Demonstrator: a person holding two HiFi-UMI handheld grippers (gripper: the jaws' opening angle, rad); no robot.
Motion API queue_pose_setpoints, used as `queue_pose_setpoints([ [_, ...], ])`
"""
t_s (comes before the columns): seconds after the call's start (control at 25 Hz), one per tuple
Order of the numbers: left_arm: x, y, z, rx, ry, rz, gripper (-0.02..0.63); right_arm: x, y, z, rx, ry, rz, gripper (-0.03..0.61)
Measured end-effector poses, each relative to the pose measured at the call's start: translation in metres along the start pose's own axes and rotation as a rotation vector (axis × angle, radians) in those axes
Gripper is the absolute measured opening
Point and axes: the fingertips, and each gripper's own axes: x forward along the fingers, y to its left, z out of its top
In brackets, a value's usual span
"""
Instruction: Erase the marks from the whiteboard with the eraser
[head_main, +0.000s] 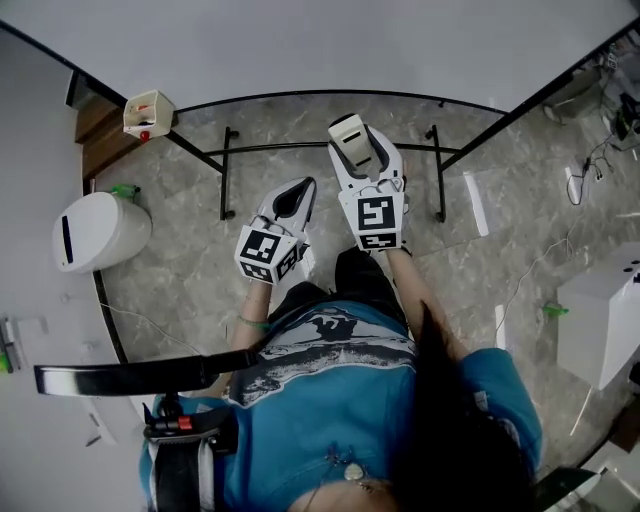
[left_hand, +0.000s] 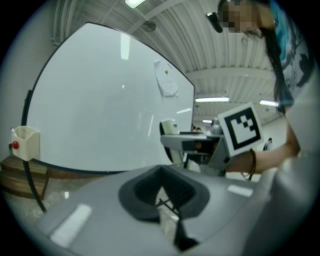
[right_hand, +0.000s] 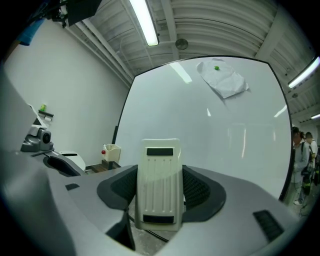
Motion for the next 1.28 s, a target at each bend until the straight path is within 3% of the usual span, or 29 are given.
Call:
queue_pose_setpoints([
  [0.32, -0.116, 0.008, -0.028, -0.025, -0.003, 0.022, 0.003, -0.051, 0.108, 0.002, 0.036, 0.023, 0.015, 0.262],
  [0.48, -0.152, -0.002, -0.040, -0.054, -0.018, 0.024, 0.003, -0.084, 0.139, 0.001, 0.027, 0.039, 0.015, 0.262],
  [0.92, -0.165, -0.069, -0.040, -0.043, -0.043, -0.043, 0.003, -0.158, 0.137, -0.004, 0.012, 0.064, -0.004, 0.262],
  [1.28, -0.155, -0.147, -0.049, -0.037, -0.036, 0.004, 0.003, -0.233, 0.110, -0.028, 0.086, 0.069, 0.031, 0.262],
])
